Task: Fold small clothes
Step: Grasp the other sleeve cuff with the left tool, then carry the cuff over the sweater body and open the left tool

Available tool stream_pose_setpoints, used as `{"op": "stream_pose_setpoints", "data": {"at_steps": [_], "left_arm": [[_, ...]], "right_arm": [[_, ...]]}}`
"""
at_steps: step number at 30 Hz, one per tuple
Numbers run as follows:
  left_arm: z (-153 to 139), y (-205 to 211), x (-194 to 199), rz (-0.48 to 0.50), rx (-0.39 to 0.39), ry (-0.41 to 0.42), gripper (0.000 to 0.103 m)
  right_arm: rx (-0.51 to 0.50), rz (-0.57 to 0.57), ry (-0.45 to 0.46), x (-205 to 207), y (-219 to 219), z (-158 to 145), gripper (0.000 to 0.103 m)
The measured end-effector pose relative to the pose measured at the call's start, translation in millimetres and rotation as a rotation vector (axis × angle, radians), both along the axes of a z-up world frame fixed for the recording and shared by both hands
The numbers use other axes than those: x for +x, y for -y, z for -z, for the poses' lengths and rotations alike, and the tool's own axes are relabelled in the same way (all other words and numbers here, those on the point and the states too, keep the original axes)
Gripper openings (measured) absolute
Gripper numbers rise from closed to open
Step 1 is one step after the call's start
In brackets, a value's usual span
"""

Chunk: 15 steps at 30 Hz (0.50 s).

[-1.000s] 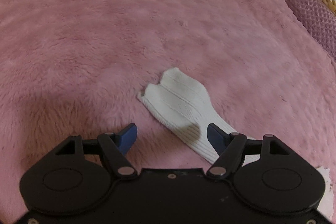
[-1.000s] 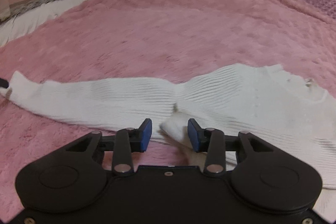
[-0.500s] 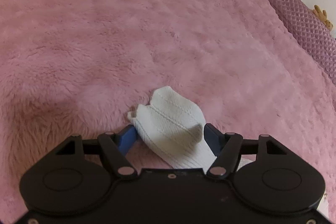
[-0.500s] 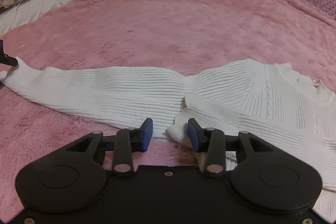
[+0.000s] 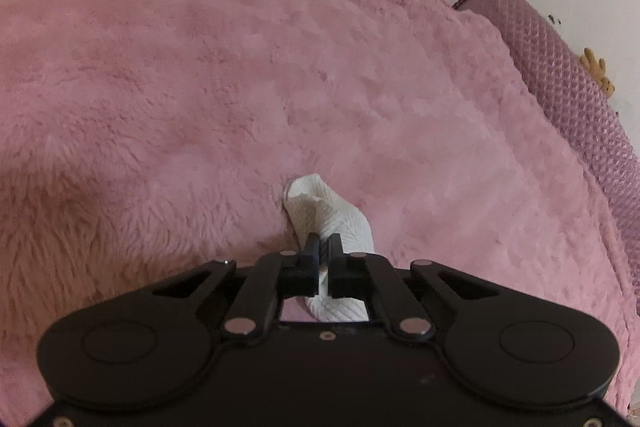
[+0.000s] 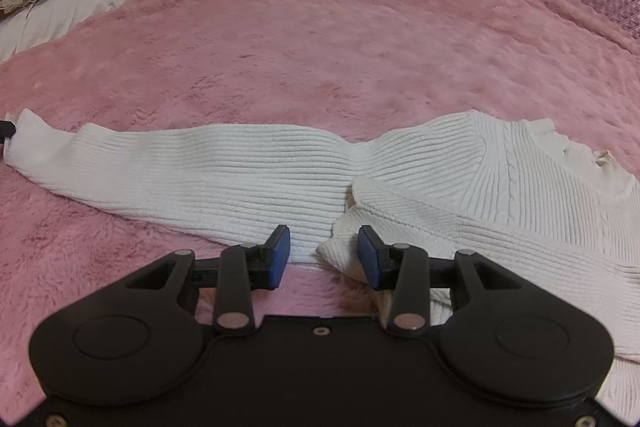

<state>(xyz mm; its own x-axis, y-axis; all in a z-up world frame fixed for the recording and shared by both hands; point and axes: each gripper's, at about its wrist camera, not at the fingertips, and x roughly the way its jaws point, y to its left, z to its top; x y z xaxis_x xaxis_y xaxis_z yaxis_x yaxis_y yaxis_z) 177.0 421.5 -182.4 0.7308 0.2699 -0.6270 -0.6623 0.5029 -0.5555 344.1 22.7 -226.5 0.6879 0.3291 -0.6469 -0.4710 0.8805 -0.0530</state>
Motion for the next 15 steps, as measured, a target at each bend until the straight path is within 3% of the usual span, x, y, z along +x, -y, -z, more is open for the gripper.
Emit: {"op": "stream_pose_setpoints", "data": {"at_steps": [7, 15], "left_arm": [[-36.9, 18.8, -9.7, 0.025, 0.060, 0.096, 0.000], [-88.1, 67.8, 19.0, 0.217, 0.097, 0.247, 0.000]], "right_arm": [[0.002, 0.004, -0.002, 0.7, -0.3, 0.3, 0.040], [0.054, 0.029, -0.001, 0.0, 5.9, -5.4, 0.041]]}}
